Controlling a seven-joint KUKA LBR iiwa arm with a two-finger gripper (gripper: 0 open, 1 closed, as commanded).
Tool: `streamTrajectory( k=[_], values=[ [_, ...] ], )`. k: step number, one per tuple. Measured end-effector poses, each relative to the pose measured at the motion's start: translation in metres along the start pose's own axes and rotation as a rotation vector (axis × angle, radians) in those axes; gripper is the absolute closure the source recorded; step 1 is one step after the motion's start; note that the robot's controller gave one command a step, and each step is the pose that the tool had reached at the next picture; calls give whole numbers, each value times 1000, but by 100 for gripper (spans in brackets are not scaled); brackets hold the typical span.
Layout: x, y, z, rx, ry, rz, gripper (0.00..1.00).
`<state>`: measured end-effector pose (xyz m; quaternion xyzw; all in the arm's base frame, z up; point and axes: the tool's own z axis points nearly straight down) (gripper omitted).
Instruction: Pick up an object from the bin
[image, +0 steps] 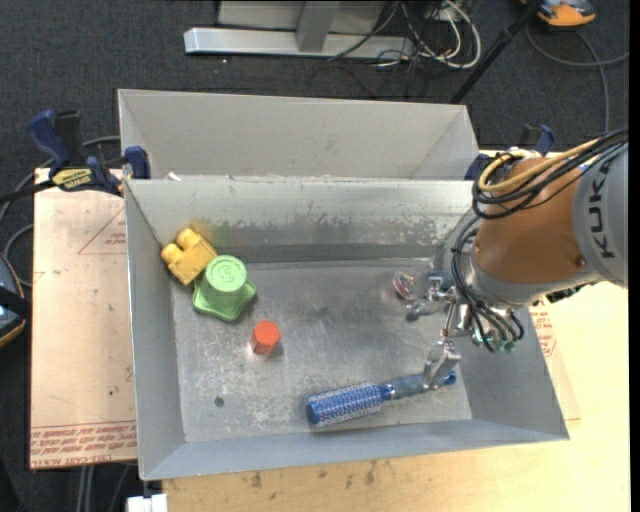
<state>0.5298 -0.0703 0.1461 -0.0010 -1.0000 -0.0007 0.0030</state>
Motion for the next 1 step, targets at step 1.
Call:
streamTrajectory(
  k=[1],
  values=[
    [15,15,75,0,-12,75,0]
  ],
)
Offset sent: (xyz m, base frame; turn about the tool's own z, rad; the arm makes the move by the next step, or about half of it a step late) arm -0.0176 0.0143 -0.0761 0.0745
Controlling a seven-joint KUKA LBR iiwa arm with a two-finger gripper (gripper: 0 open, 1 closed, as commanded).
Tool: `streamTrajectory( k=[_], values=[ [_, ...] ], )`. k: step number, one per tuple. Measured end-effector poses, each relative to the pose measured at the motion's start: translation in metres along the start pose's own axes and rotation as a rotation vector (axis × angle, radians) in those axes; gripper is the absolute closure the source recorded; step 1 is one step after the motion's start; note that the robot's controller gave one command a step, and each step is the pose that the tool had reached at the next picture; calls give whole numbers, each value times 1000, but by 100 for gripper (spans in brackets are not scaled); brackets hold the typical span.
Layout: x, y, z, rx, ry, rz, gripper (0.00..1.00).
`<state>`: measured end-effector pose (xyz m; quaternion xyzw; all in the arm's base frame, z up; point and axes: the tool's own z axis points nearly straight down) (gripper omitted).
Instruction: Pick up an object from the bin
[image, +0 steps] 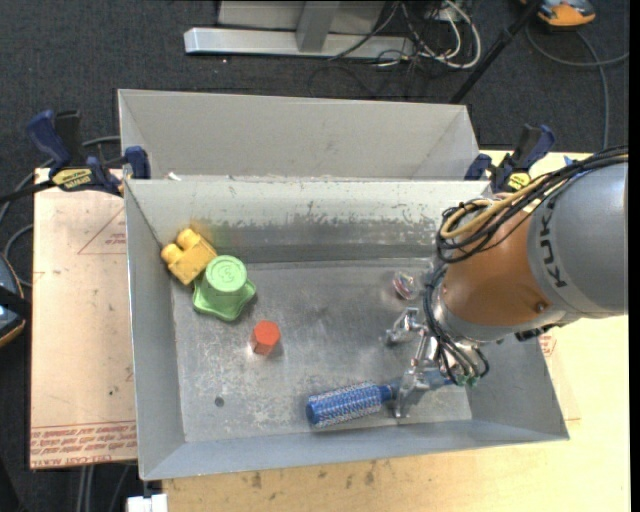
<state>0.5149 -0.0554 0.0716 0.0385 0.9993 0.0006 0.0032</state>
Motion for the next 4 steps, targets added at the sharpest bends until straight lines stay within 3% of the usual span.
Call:
streamTrajectory(
  k=[1,2,3,4],
  values=[
    [24,8,-4,2,-18,-93,0],
    [26,9,-4,1,-5,-98,100],
    [19,9,-95,1,-1,-290,100],
    [25,42,-154,-1,0,-405,100]
  ],
)
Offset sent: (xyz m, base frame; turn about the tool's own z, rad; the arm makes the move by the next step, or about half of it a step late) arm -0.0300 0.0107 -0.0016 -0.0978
